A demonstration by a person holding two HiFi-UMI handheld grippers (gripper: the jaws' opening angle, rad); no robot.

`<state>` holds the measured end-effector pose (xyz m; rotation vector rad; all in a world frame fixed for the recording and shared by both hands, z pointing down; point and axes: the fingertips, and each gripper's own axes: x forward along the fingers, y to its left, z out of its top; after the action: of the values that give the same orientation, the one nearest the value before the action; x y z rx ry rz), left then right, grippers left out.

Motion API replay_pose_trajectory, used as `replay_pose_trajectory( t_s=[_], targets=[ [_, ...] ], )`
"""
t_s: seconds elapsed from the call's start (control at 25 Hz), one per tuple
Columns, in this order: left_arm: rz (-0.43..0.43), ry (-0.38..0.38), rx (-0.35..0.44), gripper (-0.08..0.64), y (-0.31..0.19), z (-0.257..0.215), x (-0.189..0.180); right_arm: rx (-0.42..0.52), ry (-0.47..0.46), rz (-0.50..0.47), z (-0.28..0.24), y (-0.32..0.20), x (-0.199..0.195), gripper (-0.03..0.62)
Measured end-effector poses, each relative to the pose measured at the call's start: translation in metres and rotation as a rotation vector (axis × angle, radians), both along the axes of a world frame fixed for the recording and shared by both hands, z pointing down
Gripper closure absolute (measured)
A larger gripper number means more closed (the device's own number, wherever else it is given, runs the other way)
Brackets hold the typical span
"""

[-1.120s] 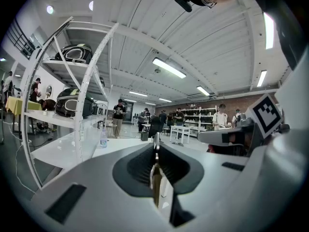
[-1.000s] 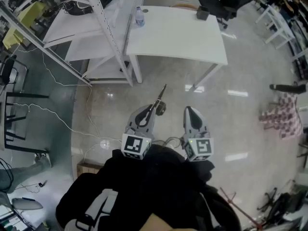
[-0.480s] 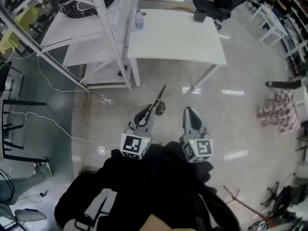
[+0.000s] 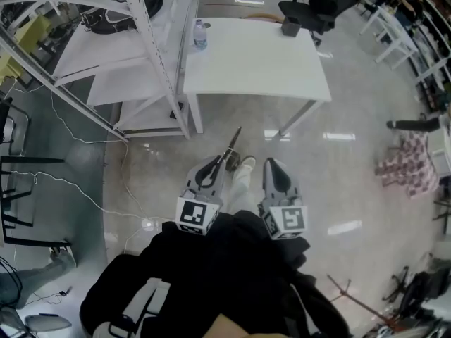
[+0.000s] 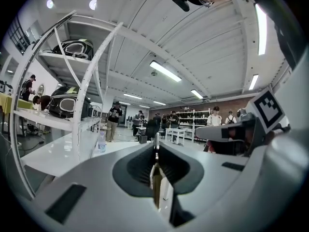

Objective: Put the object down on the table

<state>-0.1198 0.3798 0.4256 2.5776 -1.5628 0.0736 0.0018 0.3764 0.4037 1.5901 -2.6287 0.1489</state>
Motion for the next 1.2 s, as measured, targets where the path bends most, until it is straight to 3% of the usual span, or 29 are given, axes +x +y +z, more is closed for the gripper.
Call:
replay_pose_trajectory(
  t_s=[0.48,1.2],
  targets=[
    [-0.009,-0.046,0.004,0.535,-0.108,0.01,0.013,-0.058,-0.065,0.032,0.022,-0.112,0.02,0.591],
    [-0.065,-0.084,-0.019,0.535,-0.351,-0.018,0.079,-0.071,-0.066,-0.034,-0.009,-0.365,0.087,0.591]
  ],
)
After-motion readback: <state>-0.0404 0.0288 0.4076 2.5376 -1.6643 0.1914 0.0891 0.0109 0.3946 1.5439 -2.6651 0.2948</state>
